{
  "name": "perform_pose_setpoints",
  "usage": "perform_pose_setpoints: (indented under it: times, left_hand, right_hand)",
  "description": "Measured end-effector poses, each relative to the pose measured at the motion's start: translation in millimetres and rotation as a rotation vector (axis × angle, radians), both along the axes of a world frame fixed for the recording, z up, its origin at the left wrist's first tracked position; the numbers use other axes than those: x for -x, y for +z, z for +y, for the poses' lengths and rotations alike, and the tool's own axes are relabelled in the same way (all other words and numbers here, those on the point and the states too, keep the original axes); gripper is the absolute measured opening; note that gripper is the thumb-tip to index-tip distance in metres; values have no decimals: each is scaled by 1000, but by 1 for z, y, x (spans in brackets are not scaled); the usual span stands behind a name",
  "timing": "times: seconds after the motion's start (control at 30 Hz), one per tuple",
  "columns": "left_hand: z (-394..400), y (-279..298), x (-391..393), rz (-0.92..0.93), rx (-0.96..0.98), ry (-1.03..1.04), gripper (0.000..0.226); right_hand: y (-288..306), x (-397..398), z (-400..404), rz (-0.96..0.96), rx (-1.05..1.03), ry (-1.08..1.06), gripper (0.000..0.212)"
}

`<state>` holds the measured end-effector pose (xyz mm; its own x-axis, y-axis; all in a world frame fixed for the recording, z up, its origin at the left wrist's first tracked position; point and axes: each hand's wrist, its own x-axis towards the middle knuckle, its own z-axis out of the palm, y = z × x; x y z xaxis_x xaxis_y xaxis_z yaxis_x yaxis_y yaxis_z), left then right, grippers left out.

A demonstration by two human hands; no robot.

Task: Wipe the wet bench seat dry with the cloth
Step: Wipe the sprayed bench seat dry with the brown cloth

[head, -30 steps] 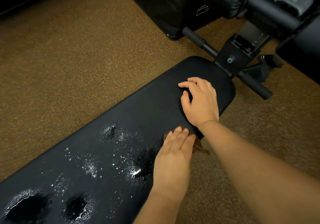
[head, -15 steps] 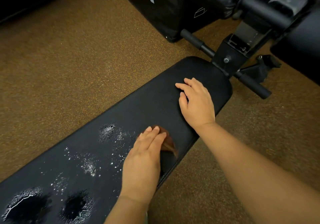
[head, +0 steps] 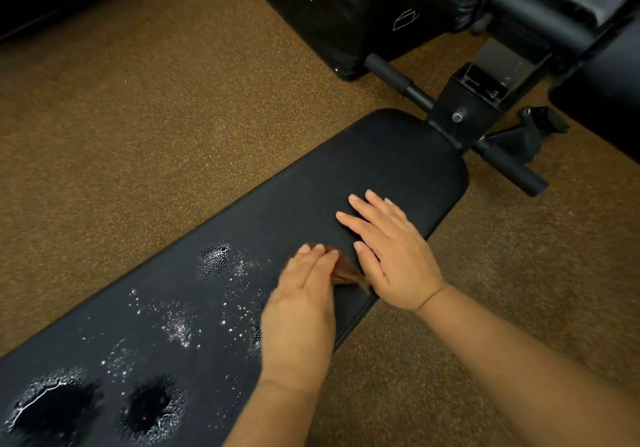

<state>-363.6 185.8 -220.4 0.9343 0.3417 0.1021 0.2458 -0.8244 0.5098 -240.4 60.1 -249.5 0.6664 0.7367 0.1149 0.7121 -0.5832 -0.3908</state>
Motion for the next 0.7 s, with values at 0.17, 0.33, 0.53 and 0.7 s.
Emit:
perform_pose_setpoints:
  times: [0.17,0.33,0.53,0.7]
  left_hand:
    - [-28,-8,32,-33,-103,-239,36]
    - [7,-7,64,-93,-180,-279,44]
    - [24,-1,25,33,-69,116,47]
    - [-5,-13,59,-50,-124,-147,40]
  right_hand:
    - [-2,0,0,0,-27,-13,44]
    - [0,2,0,14,-47,-21,44]
    - [-1,2,0,9,-52,-27,44]
    - [-1,2,1,15,-42,-25,44]
